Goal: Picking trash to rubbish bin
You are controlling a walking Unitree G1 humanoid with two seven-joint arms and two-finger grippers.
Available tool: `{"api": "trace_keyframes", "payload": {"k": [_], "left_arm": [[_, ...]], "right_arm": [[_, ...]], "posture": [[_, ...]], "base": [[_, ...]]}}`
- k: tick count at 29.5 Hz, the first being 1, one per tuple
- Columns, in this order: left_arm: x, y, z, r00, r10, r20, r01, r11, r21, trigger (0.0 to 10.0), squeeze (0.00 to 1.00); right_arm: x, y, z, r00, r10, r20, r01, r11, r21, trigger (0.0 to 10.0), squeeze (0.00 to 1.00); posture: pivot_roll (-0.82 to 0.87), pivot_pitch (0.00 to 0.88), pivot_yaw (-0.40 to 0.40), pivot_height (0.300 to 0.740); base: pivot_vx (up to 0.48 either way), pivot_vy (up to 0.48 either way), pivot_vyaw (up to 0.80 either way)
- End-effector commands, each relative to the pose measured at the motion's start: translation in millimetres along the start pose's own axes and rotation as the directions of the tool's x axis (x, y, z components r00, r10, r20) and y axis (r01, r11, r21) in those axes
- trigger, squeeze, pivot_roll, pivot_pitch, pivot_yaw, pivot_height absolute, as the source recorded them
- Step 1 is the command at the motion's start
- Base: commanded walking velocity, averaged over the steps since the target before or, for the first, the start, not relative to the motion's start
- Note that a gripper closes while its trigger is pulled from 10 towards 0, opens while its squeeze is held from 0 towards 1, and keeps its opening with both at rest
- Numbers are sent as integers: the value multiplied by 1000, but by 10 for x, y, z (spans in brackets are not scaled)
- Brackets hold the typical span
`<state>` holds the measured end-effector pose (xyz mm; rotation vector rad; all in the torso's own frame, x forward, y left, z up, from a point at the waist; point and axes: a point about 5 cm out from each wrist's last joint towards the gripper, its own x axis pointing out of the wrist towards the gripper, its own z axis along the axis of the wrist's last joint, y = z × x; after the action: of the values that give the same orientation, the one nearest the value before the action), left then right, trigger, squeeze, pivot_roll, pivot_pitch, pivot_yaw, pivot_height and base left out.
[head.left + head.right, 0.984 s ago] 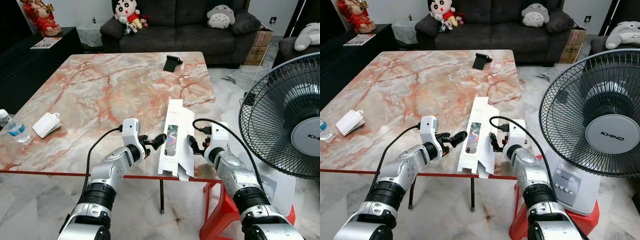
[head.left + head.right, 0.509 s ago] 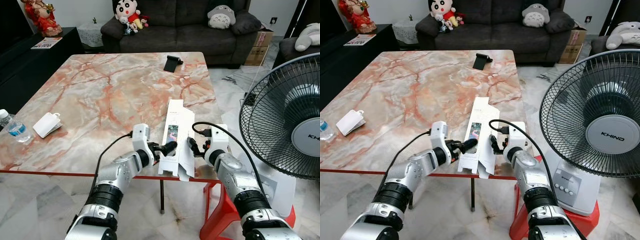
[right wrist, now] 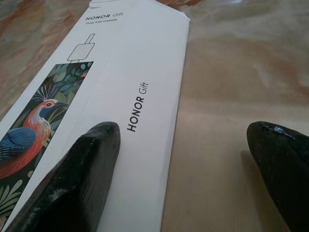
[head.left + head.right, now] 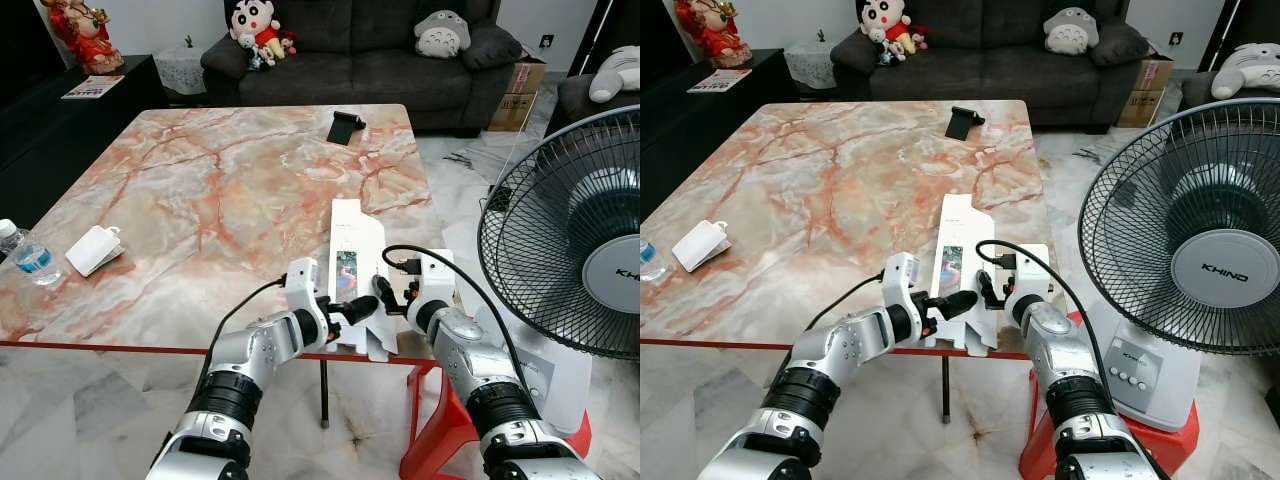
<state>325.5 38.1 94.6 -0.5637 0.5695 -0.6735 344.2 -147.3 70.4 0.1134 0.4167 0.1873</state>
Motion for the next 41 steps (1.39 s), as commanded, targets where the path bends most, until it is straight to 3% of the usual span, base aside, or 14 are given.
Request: {"api": "trace_keyframes", "payload": {"k": [1, 2, 9, 23, 36, 41], "left_arm": [[-4, 2, 55, 999, 19, 38, -19, 1000, 1, 1804, 0], [-9, 27, 81, 998, 37, 57, -37, 999, 3, 0, 0], [-56, 106, 117, 995, 78, 70, -80, 996, 34, 0, 0], [-63, 103, 119, 993, 68, 94, -69, 998, 10, 0, 0], [-156, 215, 311, 958, 148, 244, -136, 989, -64, 0, 0], [-262, 281, 479, 908, 214, 361, -227, 974, -7, 0, 0]], "right_arm": [[-3, 34, 26, 1000, 7, 10, -7, 1000, -4, 10000, 0], [-2, 35, 33, 1000, 7, 17, -7, 1000, 1, 10000, 0], [-14, 39, 268, 986, -7, 167, -2, 999, 51, 10000, 0], [-11, 54, 321, 977, -20, 210, 3, 997, 82, 10000, 0], [5, 58, 393, 969, -31, 243, 9, 996, 94, 10000, 0], [-6, 56, 476, 955, -38, 294, 5, 993, 114, 10000, 0]], "posture": [[-6, 0, 75, 740], [-5, 0, 74, 740], [1, 0, 75, 740], [2, 0, 76, 740], [8, 0, 75, 740], [10, 0, 76, 740]], "base": [[0, 0, 0], [0, 0, 0], [0, 0, 0], [0, 0, 0], [0, 0, 0], [0, 0, 0]]}}
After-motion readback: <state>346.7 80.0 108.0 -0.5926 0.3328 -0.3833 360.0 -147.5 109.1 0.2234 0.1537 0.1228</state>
